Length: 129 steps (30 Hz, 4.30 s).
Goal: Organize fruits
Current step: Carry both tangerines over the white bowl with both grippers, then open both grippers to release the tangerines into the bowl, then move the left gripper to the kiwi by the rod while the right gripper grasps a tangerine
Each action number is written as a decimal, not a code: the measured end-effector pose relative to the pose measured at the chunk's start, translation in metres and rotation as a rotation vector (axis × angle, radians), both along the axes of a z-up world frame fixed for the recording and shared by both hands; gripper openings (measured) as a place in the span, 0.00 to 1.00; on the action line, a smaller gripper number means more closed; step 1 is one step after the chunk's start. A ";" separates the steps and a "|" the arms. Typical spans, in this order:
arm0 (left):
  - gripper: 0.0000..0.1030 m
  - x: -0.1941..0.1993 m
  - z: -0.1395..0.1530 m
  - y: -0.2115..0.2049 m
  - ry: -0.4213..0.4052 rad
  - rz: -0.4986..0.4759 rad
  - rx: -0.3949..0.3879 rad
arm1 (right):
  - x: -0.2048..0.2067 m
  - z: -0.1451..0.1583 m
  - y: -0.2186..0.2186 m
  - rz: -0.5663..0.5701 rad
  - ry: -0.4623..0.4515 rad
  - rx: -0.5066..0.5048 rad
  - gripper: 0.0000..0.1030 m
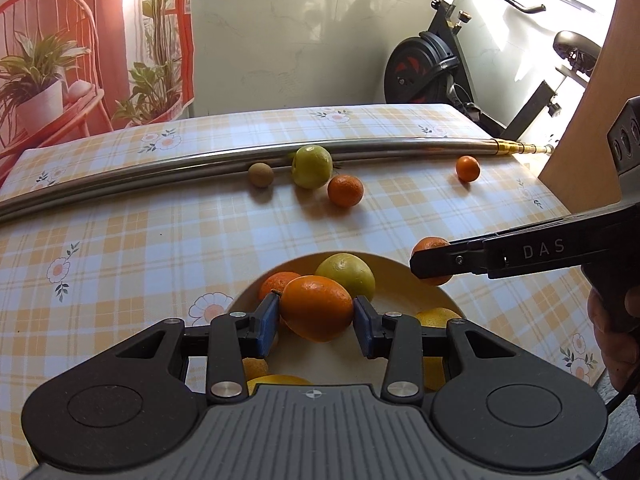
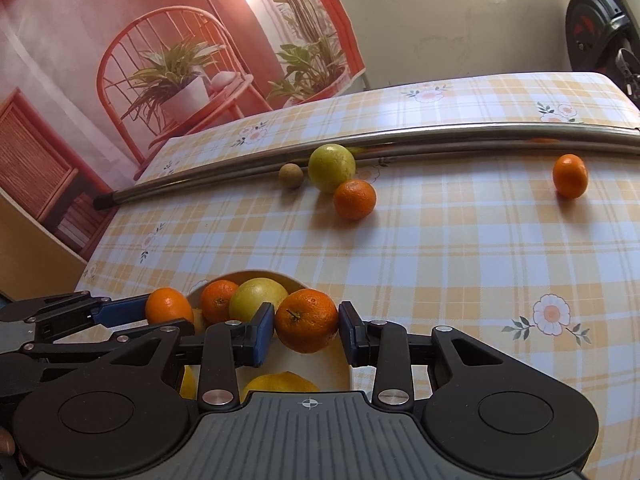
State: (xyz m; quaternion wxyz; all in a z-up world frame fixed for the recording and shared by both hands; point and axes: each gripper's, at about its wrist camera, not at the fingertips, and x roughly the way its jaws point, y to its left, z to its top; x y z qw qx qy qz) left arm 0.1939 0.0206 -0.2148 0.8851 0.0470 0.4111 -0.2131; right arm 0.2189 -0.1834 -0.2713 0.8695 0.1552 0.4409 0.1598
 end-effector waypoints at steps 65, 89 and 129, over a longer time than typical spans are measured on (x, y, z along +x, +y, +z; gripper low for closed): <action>0.42 -0.010 0.008 0.021 -0.024 0.221 -0.044 | -0.001 -0.013 -0.003 0.042 0.021 0.051 0.34; 0.42 -0.007 0.015 0.041 -0.038 0.323 -0.080 | -0.008 -0.010 -0.033 -0.062 -0.004 0.022 0.34; 0.42 0.054 0.012 0.035 -0.037 0.418 -0.165 | 0.066 -0.071 -0.133 -0.416 -0.338 -0.334 0.45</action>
